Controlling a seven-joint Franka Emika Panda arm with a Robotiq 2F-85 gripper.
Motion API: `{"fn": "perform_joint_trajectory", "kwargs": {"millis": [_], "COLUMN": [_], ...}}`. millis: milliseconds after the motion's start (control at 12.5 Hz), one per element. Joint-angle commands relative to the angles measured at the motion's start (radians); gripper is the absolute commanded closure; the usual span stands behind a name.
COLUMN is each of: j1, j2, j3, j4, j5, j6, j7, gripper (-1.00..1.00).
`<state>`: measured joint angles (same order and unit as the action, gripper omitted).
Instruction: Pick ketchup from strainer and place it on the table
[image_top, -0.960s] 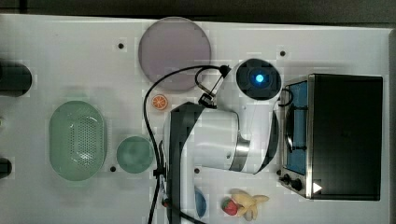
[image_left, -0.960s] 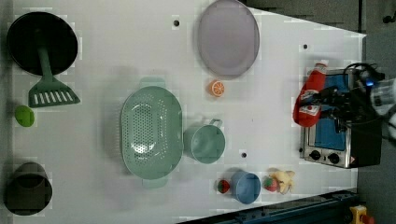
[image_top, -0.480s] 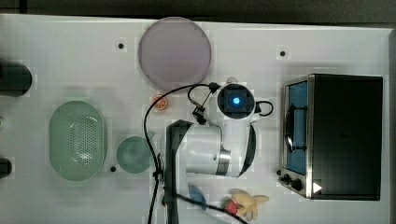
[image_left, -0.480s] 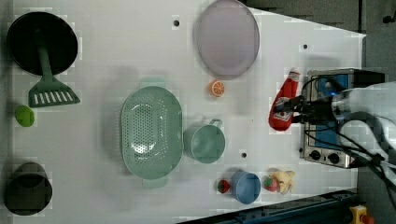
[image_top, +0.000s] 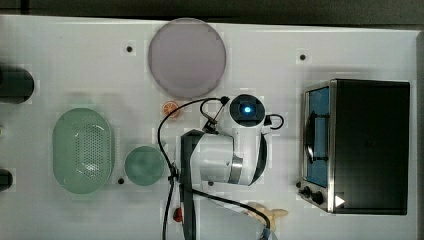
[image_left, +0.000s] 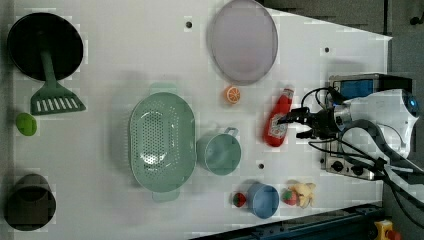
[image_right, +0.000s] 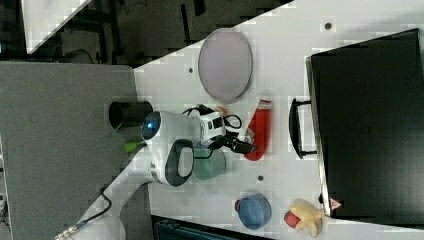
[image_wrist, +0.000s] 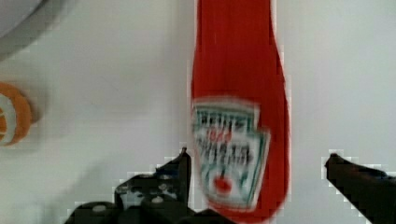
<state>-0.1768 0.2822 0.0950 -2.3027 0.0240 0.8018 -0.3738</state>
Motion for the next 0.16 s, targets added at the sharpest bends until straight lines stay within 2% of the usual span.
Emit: {"fn": "perform_joint_trajectory", "kwargs": {"millis": [80, 160], "j1": [-0.003, -0.003], "j2": [-0.107, -0.134], "j3": [0.001, 0.002], "j4": [0.048, 0.071], "j5": [-0.003, -0.003], "j6": [-0.035, -0.066], "j7": [-0.032, -0.032], "gripper": [-1.00, -1.00]}}
